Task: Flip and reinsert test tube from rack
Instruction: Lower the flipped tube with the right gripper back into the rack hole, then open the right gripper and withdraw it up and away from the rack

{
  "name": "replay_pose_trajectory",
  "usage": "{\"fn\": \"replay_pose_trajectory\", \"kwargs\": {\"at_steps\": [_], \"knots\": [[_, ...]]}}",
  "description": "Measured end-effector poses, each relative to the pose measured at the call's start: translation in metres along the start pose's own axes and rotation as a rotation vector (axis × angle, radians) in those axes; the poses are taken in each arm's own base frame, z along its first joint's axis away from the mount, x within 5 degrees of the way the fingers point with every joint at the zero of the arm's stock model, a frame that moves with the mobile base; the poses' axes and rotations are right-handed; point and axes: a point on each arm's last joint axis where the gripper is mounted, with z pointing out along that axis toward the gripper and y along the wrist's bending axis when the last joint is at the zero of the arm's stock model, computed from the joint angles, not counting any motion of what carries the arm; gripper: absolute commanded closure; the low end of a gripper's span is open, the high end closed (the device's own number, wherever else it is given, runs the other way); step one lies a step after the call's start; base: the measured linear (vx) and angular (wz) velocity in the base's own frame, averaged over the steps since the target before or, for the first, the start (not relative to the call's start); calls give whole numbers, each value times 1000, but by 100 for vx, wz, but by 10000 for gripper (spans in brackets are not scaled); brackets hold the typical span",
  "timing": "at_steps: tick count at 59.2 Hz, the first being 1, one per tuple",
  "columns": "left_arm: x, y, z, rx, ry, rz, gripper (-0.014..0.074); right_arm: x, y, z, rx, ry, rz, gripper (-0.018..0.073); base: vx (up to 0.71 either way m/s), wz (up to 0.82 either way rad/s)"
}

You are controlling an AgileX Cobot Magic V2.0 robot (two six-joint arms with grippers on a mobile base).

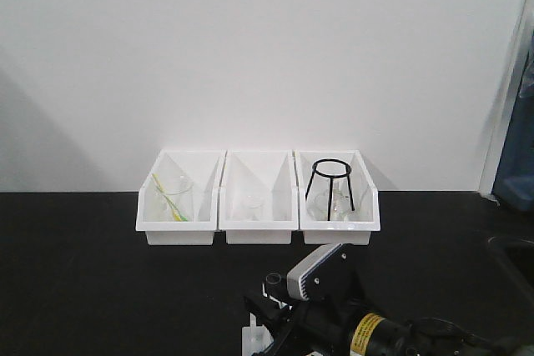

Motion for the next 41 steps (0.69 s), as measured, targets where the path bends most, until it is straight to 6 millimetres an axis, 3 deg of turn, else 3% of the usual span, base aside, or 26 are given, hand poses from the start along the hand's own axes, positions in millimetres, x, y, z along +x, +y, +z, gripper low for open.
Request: {"fn": "replay_pose_trajectory", "kwargs": {"at_steps": [15, 24, 33, 37, 41], "knots": [[0, 0, 0, 0, 0, 0, 602, 0, 0, 0, -2, -5, 1, 123, 0, 0], [0, 0, 0, 0, 0, 0, 602, -10, 0, -5, 10, -22, -5, 85, 0, 0], [0, 0, 0, 0, 0, 0, 602, -43, 1, -27, 56, -49, -42, 127, 0, 0], [0, 0, 0, 0, 0, 0, 602, -60, 1, -42, 96, -42, -61, 224, 0, 0], [0, 0, 0, 0, 0, 0, 602, -76, 1, -61, 148, -21, -71, 386, 0, 0]]}}
